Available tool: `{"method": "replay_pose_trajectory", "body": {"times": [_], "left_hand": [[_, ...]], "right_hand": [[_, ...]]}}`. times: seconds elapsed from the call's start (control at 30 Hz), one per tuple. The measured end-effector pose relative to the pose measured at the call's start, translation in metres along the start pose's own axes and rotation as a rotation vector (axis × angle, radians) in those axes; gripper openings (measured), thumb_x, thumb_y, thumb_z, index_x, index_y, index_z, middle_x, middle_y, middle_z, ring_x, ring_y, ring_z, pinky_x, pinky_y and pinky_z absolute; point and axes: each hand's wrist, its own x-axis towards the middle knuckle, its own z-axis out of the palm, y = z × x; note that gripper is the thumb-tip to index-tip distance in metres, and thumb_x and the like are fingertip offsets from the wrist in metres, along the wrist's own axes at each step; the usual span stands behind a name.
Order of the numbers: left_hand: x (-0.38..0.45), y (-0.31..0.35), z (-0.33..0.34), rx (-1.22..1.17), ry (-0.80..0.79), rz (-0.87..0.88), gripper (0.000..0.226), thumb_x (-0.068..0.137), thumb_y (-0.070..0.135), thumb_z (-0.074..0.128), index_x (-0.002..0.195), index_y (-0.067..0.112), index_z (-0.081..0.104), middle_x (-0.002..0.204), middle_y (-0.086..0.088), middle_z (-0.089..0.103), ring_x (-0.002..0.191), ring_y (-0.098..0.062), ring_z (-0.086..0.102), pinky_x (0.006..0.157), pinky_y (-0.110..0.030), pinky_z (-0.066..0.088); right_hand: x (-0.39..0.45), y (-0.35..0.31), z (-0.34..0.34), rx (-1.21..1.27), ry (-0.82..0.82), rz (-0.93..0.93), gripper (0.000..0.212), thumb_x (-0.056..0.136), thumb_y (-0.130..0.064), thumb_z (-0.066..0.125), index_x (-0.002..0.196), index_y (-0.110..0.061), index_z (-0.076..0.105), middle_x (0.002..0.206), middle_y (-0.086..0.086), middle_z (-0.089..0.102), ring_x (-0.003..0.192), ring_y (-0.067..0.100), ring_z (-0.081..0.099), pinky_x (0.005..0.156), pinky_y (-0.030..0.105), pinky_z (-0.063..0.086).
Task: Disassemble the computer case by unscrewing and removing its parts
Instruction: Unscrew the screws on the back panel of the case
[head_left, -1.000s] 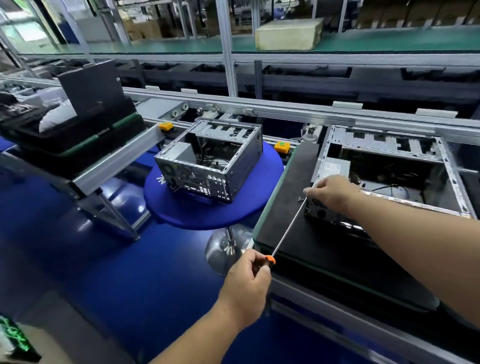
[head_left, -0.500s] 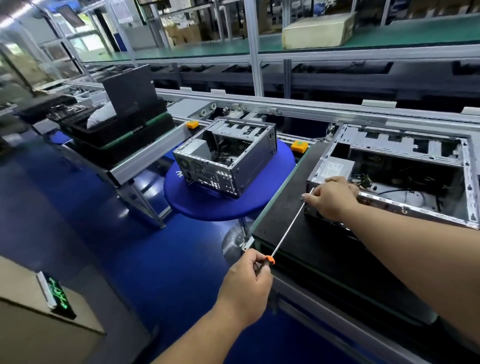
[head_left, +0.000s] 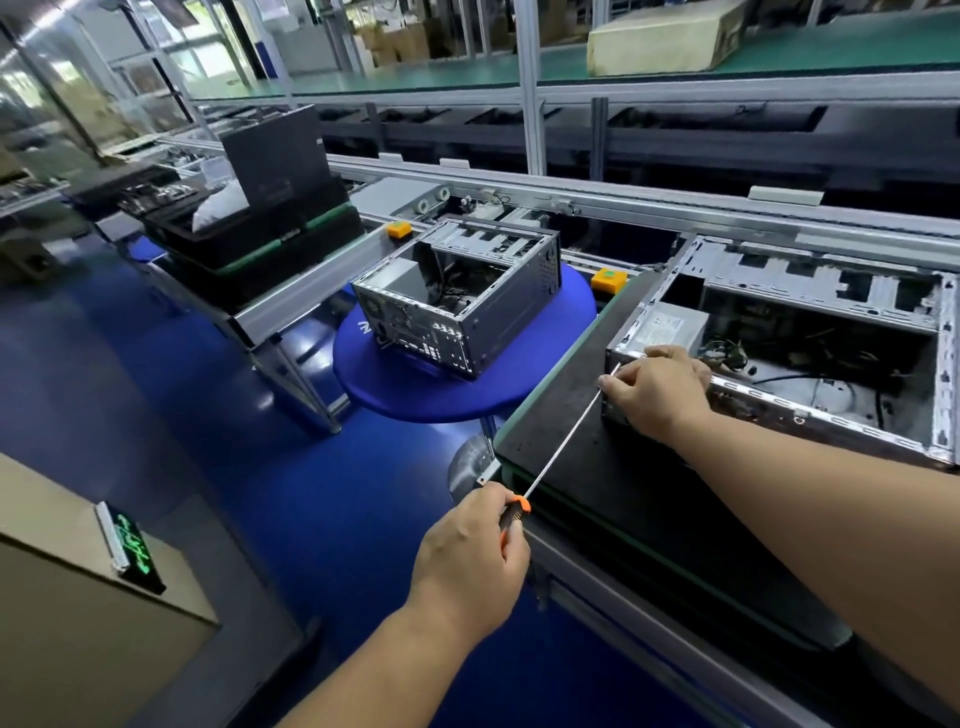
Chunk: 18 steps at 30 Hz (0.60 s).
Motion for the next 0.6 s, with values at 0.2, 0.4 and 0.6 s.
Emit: {"method": "replay_pose_trajectory", "body": {"times": [0.2, 0.4, 0.6], "left_hand": [[-0.007, 0.009, 0.005, 0.201, 0.051, 0.060, 0.023, 0.108, 0.034, 0.045, 0.127, 0.026, 0.055, 0.107, 0.012, 0.057, 0.090, -0.011, 0.055, 0.085, -0.029, 0.051], [0.004, 0.007, -0.005, -0.090, 0.009, -0.181, 0.019, 0.110, 0.037, 0.046, 0.120, 0.034, 0.062, 0.109, 0.018, 0.058, 0.095, -0.006, 0.059, 0.084, -0.028, 0.051], [0.009, -0.003, -0.001, -0.215, -0.089, -0.217, 0.016, 0.109, 0.037, 0.047, 0.107, 0.037, 0.063, 0.088, 0.012, 0.060, 0.076, -0.007, 0.056, 0.069, -0.027, 0.049]], "right_hand": [[-0.002, 0.003, -0.001, 0.030, 0.003, -0.036, 0.037, 0.097, -0.056, 0.057, 0.072, -0.037, 0.077, 0.071, -0.023, 0.065, 0.135, 0.014, 0.034, 0.087, 0.023, 0.007], [-0.005, 0.016, 0.001, -0.064, -0.040, -0.116, 0.034, 0.094, -0.052, 0.060, 0.066, -0.036, 0.071, 0.081, -0.024, 0.065, 0.143, 0.014, 0.028, 0.104, 0.032, 0.007], [-0.007, 0.015, 0.002, -0.093, -0.063, -0.135, 0.032, 0.093, -0.052, 0.059, 0.069, -0.036, 0.073, 0.078, -0.026, 0.063, 0.145, 0.016, 0.023, 0.110, 0.038, 0.006]]}}
